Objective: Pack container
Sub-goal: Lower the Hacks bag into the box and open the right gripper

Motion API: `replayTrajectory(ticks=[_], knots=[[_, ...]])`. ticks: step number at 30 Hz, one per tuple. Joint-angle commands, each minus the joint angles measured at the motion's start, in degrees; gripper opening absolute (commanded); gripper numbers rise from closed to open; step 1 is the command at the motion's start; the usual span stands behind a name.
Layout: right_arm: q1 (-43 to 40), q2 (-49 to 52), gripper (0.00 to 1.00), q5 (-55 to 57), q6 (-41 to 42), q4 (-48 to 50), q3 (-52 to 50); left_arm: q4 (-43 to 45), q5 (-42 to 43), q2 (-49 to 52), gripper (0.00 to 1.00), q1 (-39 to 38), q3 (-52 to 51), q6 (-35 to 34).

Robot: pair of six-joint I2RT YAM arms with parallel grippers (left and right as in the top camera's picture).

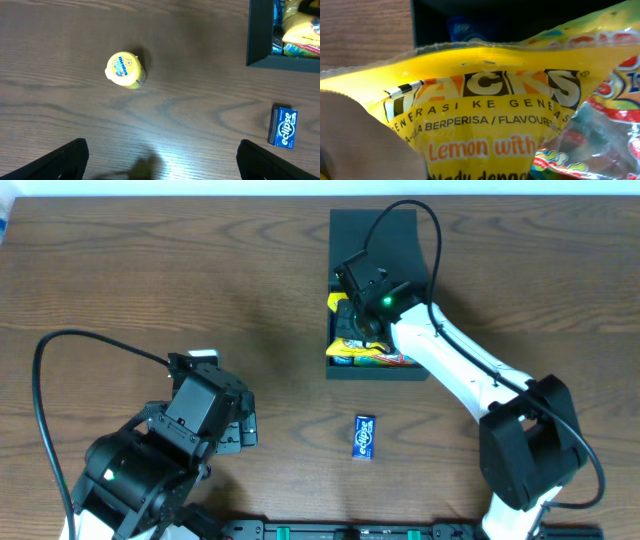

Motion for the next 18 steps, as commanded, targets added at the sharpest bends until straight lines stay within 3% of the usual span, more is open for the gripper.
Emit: replayTrajectory(ticks=[1, 3, 7, 9, 15, 18], knots=[[0.70, 0.59, 0.25, 0.24, -0.79, 0.35, 0.24, -0.20, -1.42, -0.07, 0.95, 0.09, -0.07, 0.20], [0.74, 0.59, 0.37, 0.76, -0.79, 0.33, 0.24, -0.22, -1.42, -0.07, 0.95, 0.09, -0.07, 0.20], [0.72, 0.59, 0.43, 1.27, -1.27, 0.33, 0.24, -0.20, -1.42, -0.07, 0.95, 0.09, -0.07, 0.20], [0.68, 0.59, 0.55, 1.92, -1.90, 0.33, 0.24, -0.20, -1.42, -0.07, 0.95, 0.09, -0.07, 0.20], [0.46, 0.59, 0.76, 2.75, -4.28, 0.33, 0.24, -0.22, -1.42, -0.07, 0.95, 0.09, -0.07, 0.20], [0.11, 0.59, 0.94, 2.80, -5.51, 0.31, 0.24, -0.22, -1.42, -0.07, 0.95, 0.09, -0.07, 0.20]])
